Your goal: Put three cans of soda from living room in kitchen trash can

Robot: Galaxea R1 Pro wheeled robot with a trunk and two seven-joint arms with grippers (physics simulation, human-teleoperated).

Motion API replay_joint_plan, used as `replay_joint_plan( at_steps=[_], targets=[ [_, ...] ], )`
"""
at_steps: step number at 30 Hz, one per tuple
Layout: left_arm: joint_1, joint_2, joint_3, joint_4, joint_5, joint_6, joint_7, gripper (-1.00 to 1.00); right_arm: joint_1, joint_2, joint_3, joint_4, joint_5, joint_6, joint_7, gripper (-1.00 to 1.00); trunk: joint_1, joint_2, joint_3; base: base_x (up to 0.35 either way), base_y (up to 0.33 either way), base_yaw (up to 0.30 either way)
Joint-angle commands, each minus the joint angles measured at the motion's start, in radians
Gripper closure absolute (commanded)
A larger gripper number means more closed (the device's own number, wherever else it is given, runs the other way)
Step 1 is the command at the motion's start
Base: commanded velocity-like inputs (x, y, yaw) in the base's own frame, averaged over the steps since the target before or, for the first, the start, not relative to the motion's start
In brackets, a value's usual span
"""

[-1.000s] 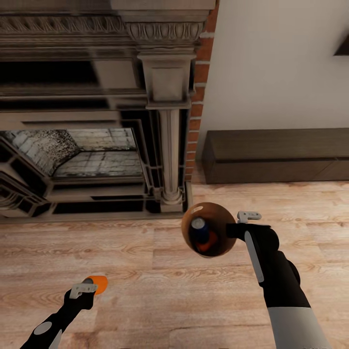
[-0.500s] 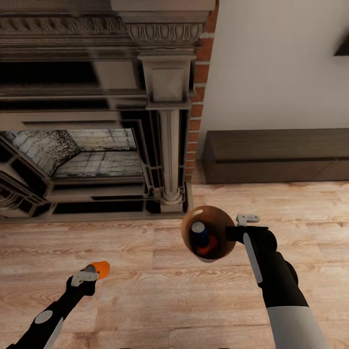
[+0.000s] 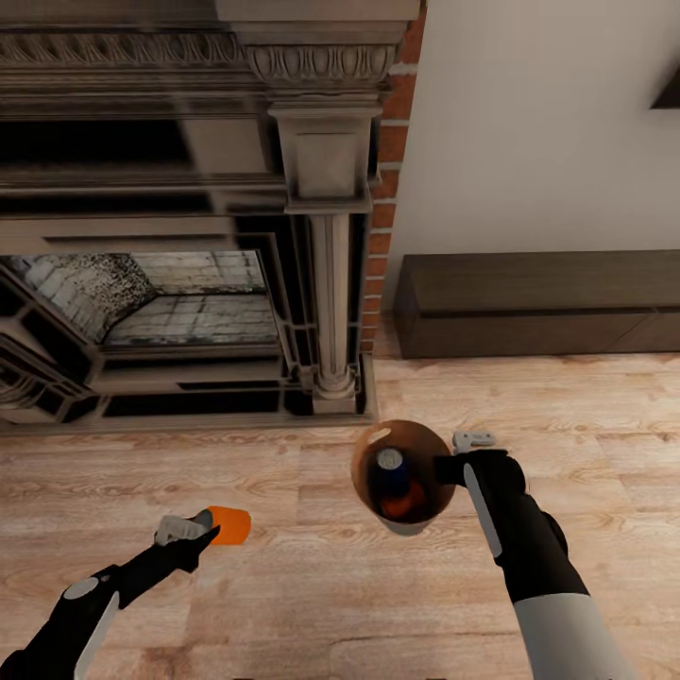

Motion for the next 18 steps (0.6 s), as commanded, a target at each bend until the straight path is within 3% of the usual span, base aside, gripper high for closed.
replay_joint_plan(
  at_steps=[1,5,9,18],
  targets=[
    [0.000,0.000,0.014,-0.009,-0.001,0.023,-0.043,1.00,0.000,0.000,0.023,0.010,-0.026,-0.001,0.003,1.00,0.000,0.000,0.000,0.000,0.000,0.000],
    [0.000,0.000,0.047,-0.041,-0.002,0.068,-0.161,1.00,0.000,0.000,0.057,0.024,-0.026,-0.003,0.002,1.00,0.000,0.000,0.000,0.000,0.000,0.000],
    [0.000,0.006,0.079,-0.126,-0.002,0.210,-0.268,1.00,0.000,0.001,0.068,0.050,-0.025,-0.004,0.003,1.00,0.000,0.000,0.000,0.000,0.000,0.000],
    [0.000,0.008,0.093,-0.222,-0.003,0.335,-0.395,1.00,0.000,0.001,0.070,0.092,-0.025,-0.006,0.002,1.00,0.000,0.000,0.000,0.000,0.000,0.000]
  ],
)
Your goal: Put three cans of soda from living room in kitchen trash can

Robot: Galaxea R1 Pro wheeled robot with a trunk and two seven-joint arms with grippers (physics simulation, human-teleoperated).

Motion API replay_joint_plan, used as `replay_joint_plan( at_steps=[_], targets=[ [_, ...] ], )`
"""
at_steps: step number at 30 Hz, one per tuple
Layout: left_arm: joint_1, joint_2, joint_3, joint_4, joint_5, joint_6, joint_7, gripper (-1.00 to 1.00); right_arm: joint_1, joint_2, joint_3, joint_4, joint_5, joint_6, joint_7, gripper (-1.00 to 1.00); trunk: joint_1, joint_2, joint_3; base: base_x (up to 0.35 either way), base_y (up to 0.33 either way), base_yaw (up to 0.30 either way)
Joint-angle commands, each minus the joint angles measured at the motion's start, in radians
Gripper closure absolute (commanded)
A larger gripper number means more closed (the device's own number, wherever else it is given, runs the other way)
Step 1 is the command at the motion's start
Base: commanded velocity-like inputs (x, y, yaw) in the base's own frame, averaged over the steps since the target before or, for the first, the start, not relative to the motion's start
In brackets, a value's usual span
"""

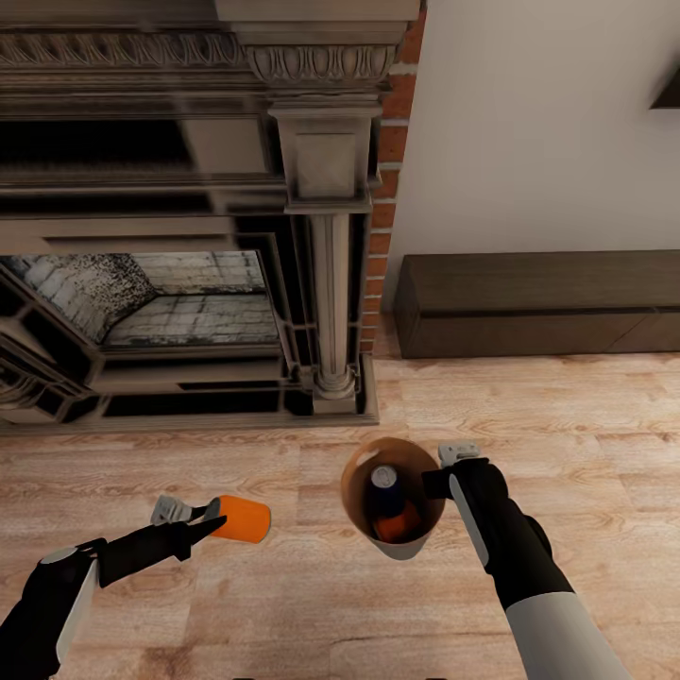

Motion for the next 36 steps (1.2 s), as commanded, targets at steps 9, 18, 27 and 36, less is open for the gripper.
replay_joint_plan(
  at_steps=[9,18,27,36],
  targets=[
    [0.000,0.000,0.033,-0.056,0.001,0.057,-0.127,1.00,0.000,0.000,0.000,0.025,-0.020,-0.011,0.003,1.00,0.000,0.000,0.000,0.000,0.000,0.000],
    [0.000,0.000,0.035,-0.071,0.002,0.168,-0.248,1.00,0.000,0.000,0.002,0.071,-0.020,-0.015,0.004,1.00,0.000,0.000,0.000,0.000,0.000,0.000],
    [0.000,0.000,0.035,-0.117,0.003,0.211,-0.272,1.00,0.000,0.000,0.002,0.075,-0.021,-0.015,0.004,1.00,0.000,0.000,0.000,0.000,0.000,0.000],
    [0.000,0.000,0.035,-0.121,0.003,0.226,-0.382,1.00,0.000,0.000,0.002,0.079,-0.022,-0.016,0.005,1.00,0.000,0.000,0.000,0.000,0.000,0.000]
  ],
)
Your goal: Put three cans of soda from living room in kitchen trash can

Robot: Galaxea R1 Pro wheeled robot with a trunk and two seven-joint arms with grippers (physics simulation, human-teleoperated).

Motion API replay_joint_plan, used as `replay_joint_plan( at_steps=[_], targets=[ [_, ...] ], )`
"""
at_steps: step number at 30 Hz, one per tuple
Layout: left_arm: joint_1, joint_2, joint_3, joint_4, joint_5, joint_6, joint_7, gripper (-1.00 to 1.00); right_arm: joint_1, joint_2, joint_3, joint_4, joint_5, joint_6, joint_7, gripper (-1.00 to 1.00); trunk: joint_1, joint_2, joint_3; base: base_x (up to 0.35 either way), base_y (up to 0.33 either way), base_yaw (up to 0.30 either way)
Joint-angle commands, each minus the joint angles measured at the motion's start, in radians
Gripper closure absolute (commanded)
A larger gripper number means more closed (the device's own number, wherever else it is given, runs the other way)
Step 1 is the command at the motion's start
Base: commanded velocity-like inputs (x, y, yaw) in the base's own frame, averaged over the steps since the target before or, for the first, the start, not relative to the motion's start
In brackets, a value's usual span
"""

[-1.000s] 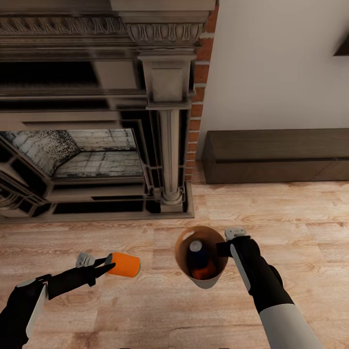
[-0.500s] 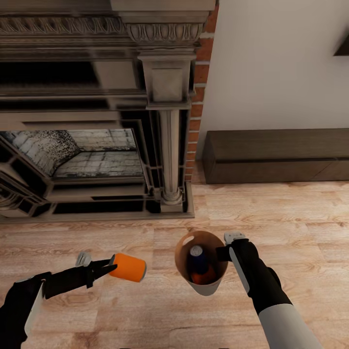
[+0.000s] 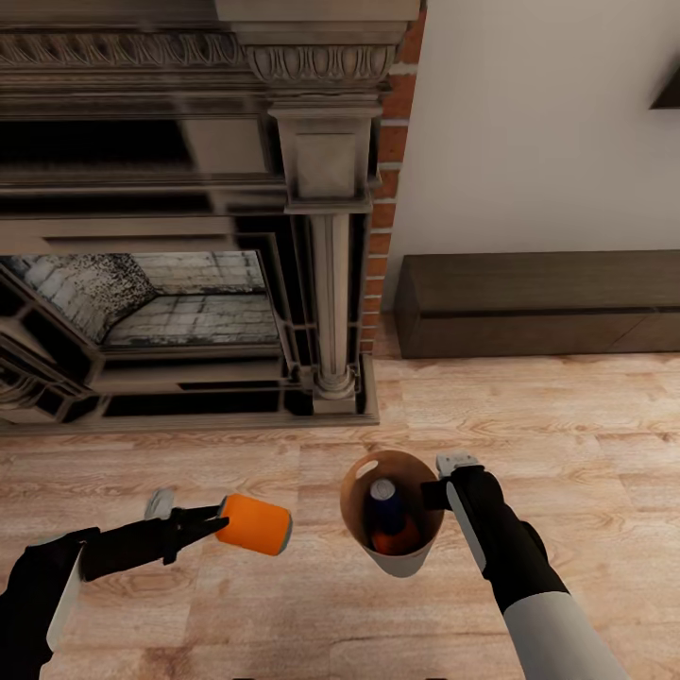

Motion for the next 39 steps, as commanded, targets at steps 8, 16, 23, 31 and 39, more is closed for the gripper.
replay_joint_plan(
  at_steps=[8,16,23,31,39],
  targets=[
    [0.000,-0.001,-0.004,0.001,0.109,0.002,-0.032,1.00,0.000,0.000,0.003,0.054,-0.015,-0.069,0.005,1.00,0.000,0.000,0.000,0.000,0.000,0.000],
    [0.000,-0.019,-0.007,0.009,0.131,0.000,-0.034,1.00,0.000,0.000,0.042,0.092,-0.016,-0.104,0.006,1.00,0.000,0.000,0.000,0.000,0.000,0.000],
    [0.000,-0.052,-0.011,0.011,0.163,0.000,-0.035,1.00,0.000,0.000,0.044,0.128,-0.018,-0.115,0.007,1.00,0.000,0.000,0.000,0.000,0.000,0.000],
    [0.000,-0.094,-0.021,0.011,0.173,0.000,-0.035,1.00,0.000,0.000,0.047,0.214,-0.020,-0.187,0.007,1.00,0.000,0.000,0.000,0.000,0.000,0.000],
    [0.000,-0.113,-0.040,0.011,0.173,0.000,-0.035,1.00,0.000,0.000,0.047,0.223,-0.020,-0.191,0.007,1.00,0.000,0.000,0.000,0.000,0.000,0.000]
  ],
)
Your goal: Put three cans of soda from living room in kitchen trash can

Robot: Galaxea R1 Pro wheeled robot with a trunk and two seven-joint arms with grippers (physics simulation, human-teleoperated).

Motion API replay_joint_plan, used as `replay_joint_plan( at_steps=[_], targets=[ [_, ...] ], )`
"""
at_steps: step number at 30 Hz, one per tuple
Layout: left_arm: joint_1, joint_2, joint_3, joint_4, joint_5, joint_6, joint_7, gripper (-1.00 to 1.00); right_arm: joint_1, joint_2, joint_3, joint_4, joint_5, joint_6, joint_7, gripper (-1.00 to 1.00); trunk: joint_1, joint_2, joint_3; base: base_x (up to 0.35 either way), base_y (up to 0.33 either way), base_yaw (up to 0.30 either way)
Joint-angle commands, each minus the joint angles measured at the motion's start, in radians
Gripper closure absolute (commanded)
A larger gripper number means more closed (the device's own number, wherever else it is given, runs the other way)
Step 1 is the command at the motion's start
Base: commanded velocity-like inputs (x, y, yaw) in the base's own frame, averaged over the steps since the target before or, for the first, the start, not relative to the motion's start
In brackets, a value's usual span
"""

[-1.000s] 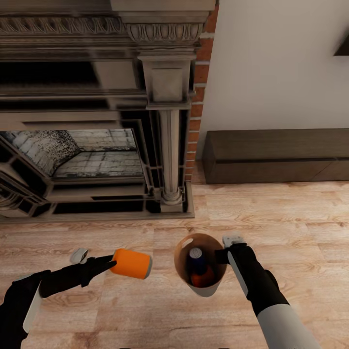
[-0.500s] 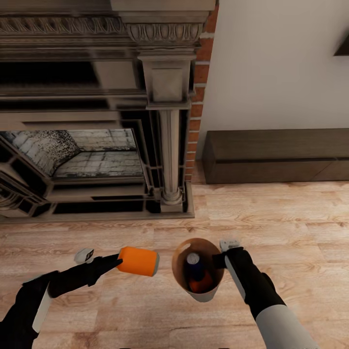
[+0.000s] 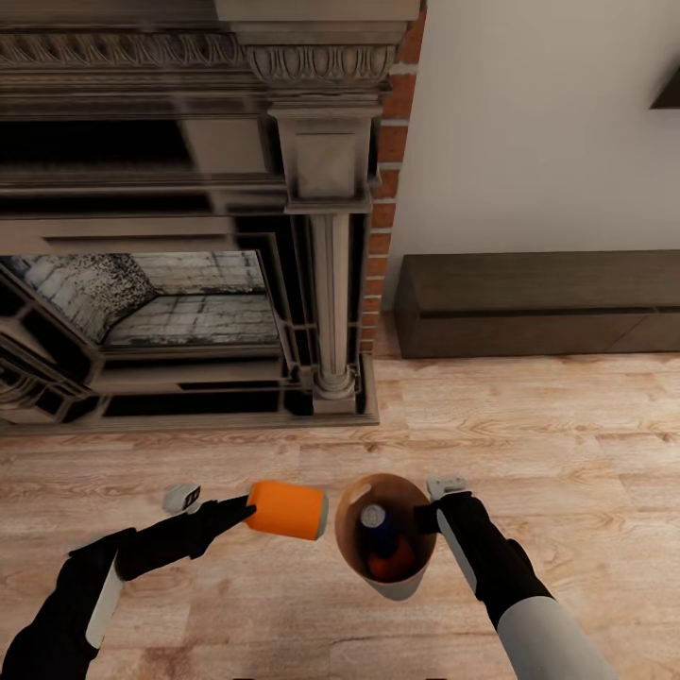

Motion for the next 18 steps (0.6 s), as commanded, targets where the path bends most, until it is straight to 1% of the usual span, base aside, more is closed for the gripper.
replay_joint_plan(
  at_steps=[1,2,4,5,6,8,10,13,18],
  targets=[
    [0.000,0.000,-0.005,0.000,0.000,0.000,0.000,1.00,0.000,0.000,0.000,0.002,-0.012,-0.001,0.004,1.00,0.000,0.000,0.000,0.000,0.000,0.000],
    [0.000,-0.002,-0.021,0.000,0.000,0.000,0.000,1.00,0.000,0.000,0.000,0.014,-0.012,-0.002,0.004,1.00,0.000,0.000,0.000,0.000,0.000,0.000],
    [0.000,-0.005,-0.031,0.000,0.000,0.001,0.000,1.00,0.000,0.000,0.000,0.023,-0.012,-0.002,0.004,1.00,0.000,0.000,0.000,0.000,0.000,0.000],
    [0.000,-0.011,-0.038,-0.001,0.000,0.001,0.000,1.00,0.000,0.000,0.000,0.030,-0.012,-0.003,0.004,1.00,0.000,0.000,0.000,0.000,0.000,0.000],
    [0.000,-0.025,-0.044,-0.001,0.000,0.001,0.000,1.00,0.000,0.000,0.000,0.036,-0.011,-0.004,0.004,1.00,0.000,0.000,0.000,0.000,0.000,0.000],
    [0.000,-0.038,-0.049,-0.001,0.000,0.001,0.001,1.00,0.000,0.000,0.001,0.039,-0.011,-0.004,0.004,1.00,0.000,0.000,0.000,0.000,0.000,0.000],
    [0.000,-0.044,-0.051,-0.001,0.000,0.001,0.000,1.00,0.000,0.000,0.000,0.040,-0.011,-0.004,0.004,1.00,0.000,0.000,0.000,0.000,0.000,0.000],
    [0.000,-0.059,-0.053,-0.001,0.000,0.001,0.001,1.00,0.000,0.000,0.000,0.042,-0.011,-0.009,0.004,1.00,0.000,0.000,0.000,0.000,0.000,0.000],
    [0.000,-0.071,-0.055,0.000,0.000,0.001,0.001,1.00,0.000,0.000,0.000,0.057,-0.012,-0.042,0.004,1.00,0.000,0.000,0.000,0.000,0.000,0.000]
  ],
)
